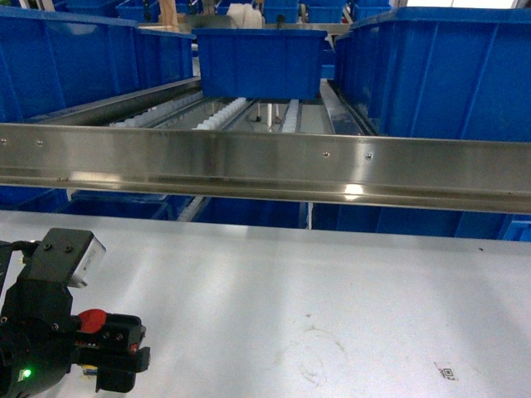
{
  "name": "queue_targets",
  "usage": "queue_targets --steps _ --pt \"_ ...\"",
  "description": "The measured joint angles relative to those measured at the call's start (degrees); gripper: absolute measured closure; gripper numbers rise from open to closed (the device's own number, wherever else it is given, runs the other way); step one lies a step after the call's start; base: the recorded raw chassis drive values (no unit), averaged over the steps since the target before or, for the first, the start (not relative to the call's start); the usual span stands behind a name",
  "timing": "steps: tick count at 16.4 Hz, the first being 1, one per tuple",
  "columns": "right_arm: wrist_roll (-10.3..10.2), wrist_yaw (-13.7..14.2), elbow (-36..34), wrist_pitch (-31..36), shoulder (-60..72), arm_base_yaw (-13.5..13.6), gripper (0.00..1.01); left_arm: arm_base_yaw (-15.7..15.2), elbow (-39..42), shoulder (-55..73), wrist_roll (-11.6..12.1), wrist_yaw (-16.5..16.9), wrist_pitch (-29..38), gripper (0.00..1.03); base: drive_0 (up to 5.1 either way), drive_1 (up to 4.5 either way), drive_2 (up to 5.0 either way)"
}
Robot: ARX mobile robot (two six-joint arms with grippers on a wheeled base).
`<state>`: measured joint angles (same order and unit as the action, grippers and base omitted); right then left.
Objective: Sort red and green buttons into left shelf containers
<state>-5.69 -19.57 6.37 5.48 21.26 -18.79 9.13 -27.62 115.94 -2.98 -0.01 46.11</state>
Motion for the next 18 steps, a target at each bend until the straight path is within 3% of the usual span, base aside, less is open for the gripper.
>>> queue_targets --steps 4,5,9,12,14,16,18 --pt "0.00 0.02 0.00 0.00 0.00 0.00 0.73 0.37 0.31 0.28 -0.22 -0.22 -1.20 0.74 0.0 0.00 0.0" --pt "0.00 0.02 0.00 0.00 0.00 0.00 0.73 0.31 0.33 0.28 -0.24 -0.17 -1.01 0.78 0.0 0.00 0.0" --pt "0.00 0.02 0.00 0.00 0.00 0.00 0.73 -1.55 1.99 -4.98 0.04 1.97 -1.11 0.79 0.0 0.00 0.0" --pt "0.00 0.02 0.00 0.00 0.00 0.00 0.73 -2.40 2.75 -21.97 -0.07 3.61 -5.09 0.79 0.0 0.00 0.0" --pt "0.00 0.02 0.00 0.00 0.00 0.00 0.73 -0.90 5.09 -35.91 -2.56 3.02 -12.55 0.79 0.0 0.00 0.0" --pt "0.00 0.02 0.00 0.00 0.00 0.00 0.73 2.38 7.41 -53.13 -6.40 -0.22 -22.23 0.79 0.0 0.00 0.0" --pt "0.00 0.02 0.00 0.00 0.00 0.00 0.73 6.73 8.17 -67.71 -9.01 -6.58 -31.80 0.79 0.0 0.00 0.0"
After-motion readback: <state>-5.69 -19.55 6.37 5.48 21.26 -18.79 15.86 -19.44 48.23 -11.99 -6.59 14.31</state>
